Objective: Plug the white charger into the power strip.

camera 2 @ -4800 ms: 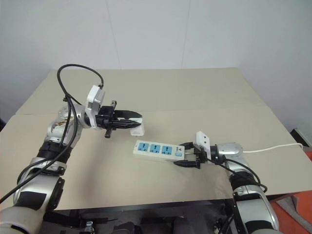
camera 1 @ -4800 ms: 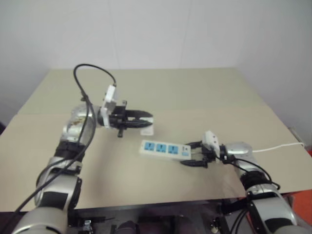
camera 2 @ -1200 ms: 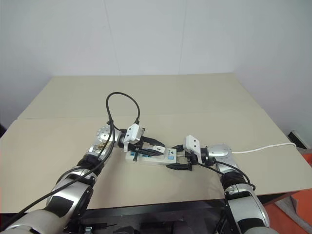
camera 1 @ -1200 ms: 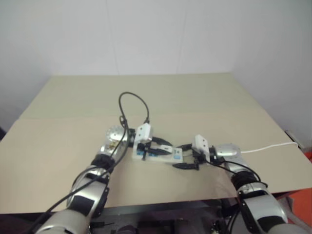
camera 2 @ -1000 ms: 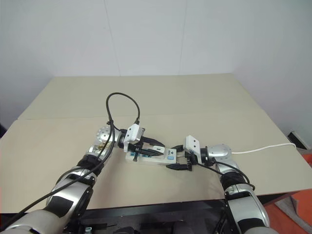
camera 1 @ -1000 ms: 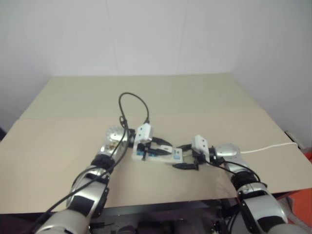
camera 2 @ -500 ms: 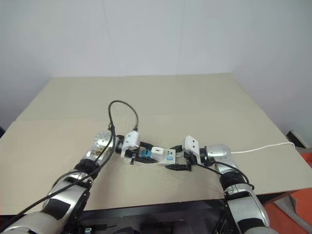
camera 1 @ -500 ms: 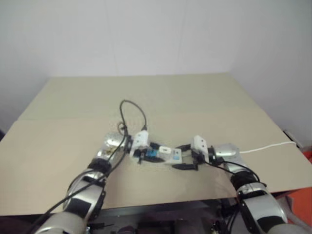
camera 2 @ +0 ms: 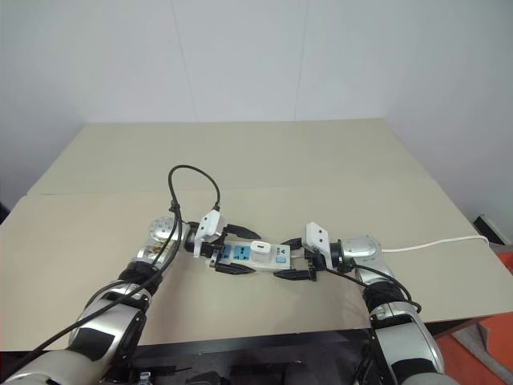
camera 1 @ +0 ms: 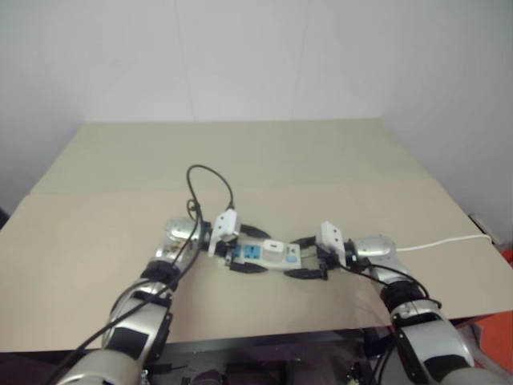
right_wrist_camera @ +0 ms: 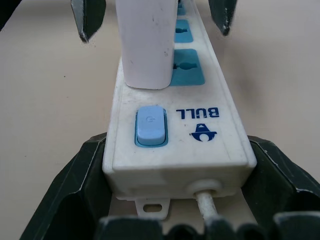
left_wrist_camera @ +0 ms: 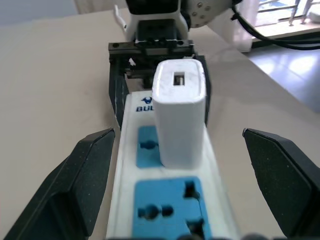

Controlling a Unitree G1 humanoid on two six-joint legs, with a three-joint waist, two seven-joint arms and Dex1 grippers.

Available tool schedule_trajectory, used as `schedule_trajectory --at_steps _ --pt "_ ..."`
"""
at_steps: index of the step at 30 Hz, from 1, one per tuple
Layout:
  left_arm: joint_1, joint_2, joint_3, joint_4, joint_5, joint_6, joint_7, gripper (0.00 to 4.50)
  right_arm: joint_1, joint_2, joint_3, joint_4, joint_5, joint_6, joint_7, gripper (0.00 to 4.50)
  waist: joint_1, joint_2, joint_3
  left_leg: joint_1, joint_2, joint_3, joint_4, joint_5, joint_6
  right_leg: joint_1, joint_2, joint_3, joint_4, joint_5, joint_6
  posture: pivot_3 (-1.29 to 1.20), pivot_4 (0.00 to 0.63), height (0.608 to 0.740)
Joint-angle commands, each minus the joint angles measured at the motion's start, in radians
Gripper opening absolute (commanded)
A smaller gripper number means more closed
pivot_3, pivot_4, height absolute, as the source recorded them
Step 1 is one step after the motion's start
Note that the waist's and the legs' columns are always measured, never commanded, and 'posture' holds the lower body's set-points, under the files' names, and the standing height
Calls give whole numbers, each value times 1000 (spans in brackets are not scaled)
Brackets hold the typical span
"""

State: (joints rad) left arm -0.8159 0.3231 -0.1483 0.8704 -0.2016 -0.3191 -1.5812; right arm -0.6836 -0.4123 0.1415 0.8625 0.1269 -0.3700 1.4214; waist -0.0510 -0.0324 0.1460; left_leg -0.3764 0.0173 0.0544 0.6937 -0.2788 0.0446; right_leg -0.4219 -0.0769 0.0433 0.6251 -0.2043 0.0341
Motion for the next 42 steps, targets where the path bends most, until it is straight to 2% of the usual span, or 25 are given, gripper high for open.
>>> schedule_trajectory --at_steps 1,2,4,6,13,18,22,26,32,42 --pt "5 62 42 -124 -98 64 -33 4448 11 -8 5 1 -16 -15 3 3424 0 0 0 -1 0 0 0 0 0 -1 0 0 0 0 0 0 150 740" --pt "8 81 46 -147 -116 81 -33 4448 8 -10 2 0 -9 -9 11 3424 -1 0 0 -1 0 0 0 0 0 -1 0 0 0 0 0 0 150 740" --pt "12 115 81 -181 -132 96 -29 4500 3 -25 -8 -14 7 8 32 4139 0 0 1 -2 1 0 0 0 0 -1 0 0 -1 0 0 0 150 740" --pt "20 141 108 -209 -141 109 -15 4500 3 -42 -18 -31 29 26 64 4462 5 0 4 -3 1 0 0 0 0 -2 -1 0 -1 0 0 0 150 740" --pt "157 276 207 -384 -195 180 19 4500 61 -158 -79 -205 115 47 116 4462 10 1 8 -12 1 -1 0 0 0 -8 -2 -3 0 0 1 0 150 740" --pt "351 397 284 -575 -234 253 53 4500 172 -328 -156 -408 192 129 142 4462 15 2 10 -19 0 -1 -1 0 0 -15 -5 -3 0 0 1 0 150 740" --pt "489 451 333 -702 -250 298 113 4500 255 -432 -213 -487 226 156 132 4462 23 3 14 -20 -1 -1 0 0 0 -17 -9 -5 -5 0 1 0 150 740" --pt "570 459 343 -788 -255 330 168 4500 320 -475 -246 -560 248 200 103 4462 33 3 14 -15 -1 0 0 0 0 -13 -10 -5 -3 0 1 0 150 740" --pt "597 445 343 -888 -291 409 238 4500 379 -499 -278 -623 256 227 66 4462 38 3 16 -14 -2 1 1 1 -1 -12 -10 -5 -2 0 1 0 150 740" --pt "535 444 316 -855 -284 413 246 4500 406 -511 -308 -644 269 232 40 4462 38 2 16 -14 -3 2 1 1 -1 -12 -8 -5 -2 0 1 0 150 740"
